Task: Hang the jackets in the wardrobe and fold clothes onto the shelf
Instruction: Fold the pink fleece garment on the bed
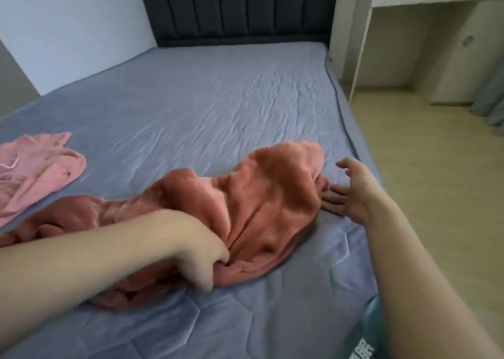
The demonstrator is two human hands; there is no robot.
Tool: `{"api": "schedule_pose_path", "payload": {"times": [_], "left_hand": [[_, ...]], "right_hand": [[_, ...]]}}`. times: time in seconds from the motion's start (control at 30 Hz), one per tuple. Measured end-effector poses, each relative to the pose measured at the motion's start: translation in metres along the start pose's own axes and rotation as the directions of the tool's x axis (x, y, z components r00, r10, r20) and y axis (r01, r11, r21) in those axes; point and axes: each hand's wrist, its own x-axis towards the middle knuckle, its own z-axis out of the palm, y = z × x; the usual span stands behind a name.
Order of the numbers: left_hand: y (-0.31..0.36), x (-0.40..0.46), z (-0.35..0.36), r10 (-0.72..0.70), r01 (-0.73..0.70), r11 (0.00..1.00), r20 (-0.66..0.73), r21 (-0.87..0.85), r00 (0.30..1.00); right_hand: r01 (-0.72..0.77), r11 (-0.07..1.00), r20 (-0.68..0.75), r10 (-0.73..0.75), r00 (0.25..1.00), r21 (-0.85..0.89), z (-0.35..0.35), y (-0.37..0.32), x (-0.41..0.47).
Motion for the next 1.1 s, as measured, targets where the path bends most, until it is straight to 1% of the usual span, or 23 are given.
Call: {"api": "schedule_pose_path", "payload": {"times": [0.03,0.07,0.1,0.13,0.17,0.2,0.23,0.27,0.3,0.33,0.37,0.43,0.5,0.57,0.63,0.7,0.77,0.8,0.87,0.9,1.0,1.07,1.1], "left_hand": [[-0.003,-0.004,-0.021,-0.019,0.035,0.987,0.108,-0.155,0.994],[-0.008,0.001,-0.043,-0.010,0.035,0.943,0.078,-0.331,0.997],[-0.015,0.011,-0.068,-0.037,-0.009,0.877,-0.087,-0.480,0.996],[-0.023,0.024,-0.092,-0.131,-0.080,0.820,-0.323,-0.566,0.937],[-0.029,0.040,-0.114,-0.266,-0.131,0.802,-0.545,-0.583,0.795],[-0.033,0.059,-0.129,-0.376,-0.153,0.797,-0.679,-0.584,0.631],[-0.036,0.076,-0.139,-0.435,-0.184,0.775,-0.720,-0.605,0.540],[-0.037,0.092,-0.146,-0.448,-0.231,0.715,-0.686,-0.660,0.573],[-0.036,0.105,-0.151,-0.405,-0.275,0.644,-0.622,-0.714,0.670],[-0.034,0.116,-0.154,-0.321,-0.284,0.614,-0.562,-0.737,0.763],[-0.030,0.121,-0.156,-0.224,-0.270,0.636,-0.508,-0.723,0.832],[-0.022,0.125,-0.156,-0.079,-0.249,0.752,-0.459,-0.611,0.885],[-0.012,0.121,-0.148,-0.002,-0.252,0.854,-0.487,-0.456,0.873],[-0.005,0.117,-0.134,0.080,-0.229,0.953,-0.562,-0.199,0.823],[0.000,0.116,-0.114,0.144,-0.199,0.980,-0.646,-0.013,0.749],[0.000,0.117,-0.096,0.085,-0.177,0.983,-0.736,-0.047,0.671],[-0.004,0.118,-0.085,-0.042,-0.171,0.967,-0.778,-0.189,0.626],[-0.005,0.119,-0.083,-0.088,-0.181,0.952,-0.784,-0.249,0.614],[-0.011,0.118,-0.086,-0.119,-0.237,0.911,-0.764,-0.339,0.634],[-0.012,0.116,-0.090,-0.091,-0.296,0.876,-0.733,-0.381,0.674],[-0.019,0.106,-0.102,0.084,-0.465,0.740,-0.619,-0.486,0.781],[-0.022,0.093,-0.108,0.137,-0.496,0.661,-0.559,-0.564,0.818],[-0.021,0.085,-0.112,0.146,-0.481,0.671,-0.535,-0.565,0.832]], "right_hand": [[-0.019,0.999,0.013,0.020,1.000,-0.038,-0.007,-0.001,0.002],[-0.033,0.997,0.061,0.038,0.997,-0.075,-0.008,-0.001,0.004],[-0.037,0.994,0.135,0.050,0.990,-0.102,-0.006,0.002,0.006],[-0.027,0.993,0.198,0.050,0.979,-0.118,-0.002,0.006,0.008],[0.001,0.993,0.231,0.027,0.972,-0.121,0.002,0.008,0.010],[0.044,0.993,0.240,-0.018,0.971,-0.106,0.007,0.010,0.013],[0.089,0.992,0.214,-0.068,0.974,-0.090,0.010,0.011,0.017],[0.118,0.989,0.165,-0.103,0.981,-0.086,0.012,0.012,0.019],[0.132,0.987,0.112,-0.121,0.986,-0.095,0.012,0.013,0.022],[0.137,0.985,0.083,-0.128,0.988,-0.101,0.011,0.013,0.023],[0.136,0.983,0.083,-0.126,0.989,-0.120,0.009,0.013,0.023],[0.139,0.968,0.141,-0.111,0.984,-0.211,0.001,0.012,0.026],[0.165,0.917,0.181,-0.104,0.978,-0.364,-0.008,0.012,0.029],[0.211,0.815,0.170,-0.139,0.976,-0.539,-0.010,0.015,0.032],[0.243,0.699,0.137,-0.205,0.969,-0.673,-0.006,0.017,0.031],[0.238,0.699,0.147,-0.190,0.971,-0.674,0.002,0.013,0.022],[0.138,0.802,0.153,-0.059,0.987,-0.581,0.007,0.002,0.009],[0.100,0.815,0.186,0.010,0.982,-0.571,0.007,-0.004,0.002],[0.095,0.758,0.273,0.112,0.956,-0.645,0.006,-0.010,-0.007],[0.115,0.727,0.304,0.134,0.943,-0.677,0.005,-0.010,-0.010],[0.227,0.724,0.363,0.034,0.931,-0.652,-0.001,-0.004,-0.009],[0.281,0.750,0.392,-0.032,0.920,-0.599,-0.007,-0.002,-0.011],[0.308,0.754,0.412,-0.054,0.910,-0.581,-0.009,-0.002,-0.013]]}}
